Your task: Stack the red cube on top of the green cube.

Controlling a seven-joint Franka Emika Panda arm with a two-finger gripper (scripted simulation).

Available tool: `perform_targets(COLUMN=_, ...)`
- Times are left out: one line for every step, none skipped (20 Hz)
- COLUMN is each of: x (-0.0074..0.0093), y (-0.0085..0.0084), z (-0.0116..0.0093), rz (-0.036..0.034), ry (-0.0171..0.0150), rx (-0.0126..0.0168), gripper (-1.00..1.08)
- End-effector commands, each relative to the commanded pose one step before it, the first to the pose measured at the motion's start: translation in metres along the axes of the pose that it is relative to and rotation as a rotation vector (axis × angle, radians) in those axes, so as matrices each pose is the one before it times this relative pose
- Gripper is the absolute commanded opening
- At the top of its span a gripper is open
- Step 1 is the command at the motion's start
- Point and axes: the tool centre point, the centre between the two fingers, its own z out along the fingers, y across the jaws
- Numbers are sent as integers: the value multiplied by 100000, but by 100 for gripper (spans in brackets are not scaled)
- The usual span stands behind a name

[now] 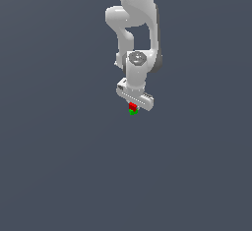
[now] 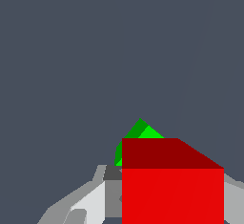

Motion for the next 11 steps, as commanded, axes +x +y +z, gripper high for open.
perform_targets(x=60, y=216, z=152, rz=-122, ry=100, rx=121, gripper=-100)
perform_targets(x=0, y=0, z=0, rz=0, ry=0, rx=0, gripper=100)
perform_targets(x=0, y=0, z=0, rz=0, ry=0, rx=0, gripper=100)
perform_targets(x=0, y=0, z=0, rz=0, ry=0, rx=0, gripper=100)
perform_targets(x=0, y=0, z=0, rz=0, ry=0, rx=0, gripper=100)
perform_targets(x=0, y=0, z=0, rz=0, ry=0, rx=0, gripper=100)
perform_targets(x=0, y=0, z=0, rz=0, ry=0, rx=0, gripper=100)
perform_targets(x=0, y=0, z=0, rz=0, ry=0, rx=0, gripper=100)
perform_targets(x=0, y=0, z=0, rz=0, ry=0, rx=0, gripper=100)
perform_targets(x=0, y=0, z=0, rz=0, ry=0, rx=0, gripper=100)
perform_targets(x=0, y=0, z=0, rz=0, ry=0, rx=0, gripper=100)
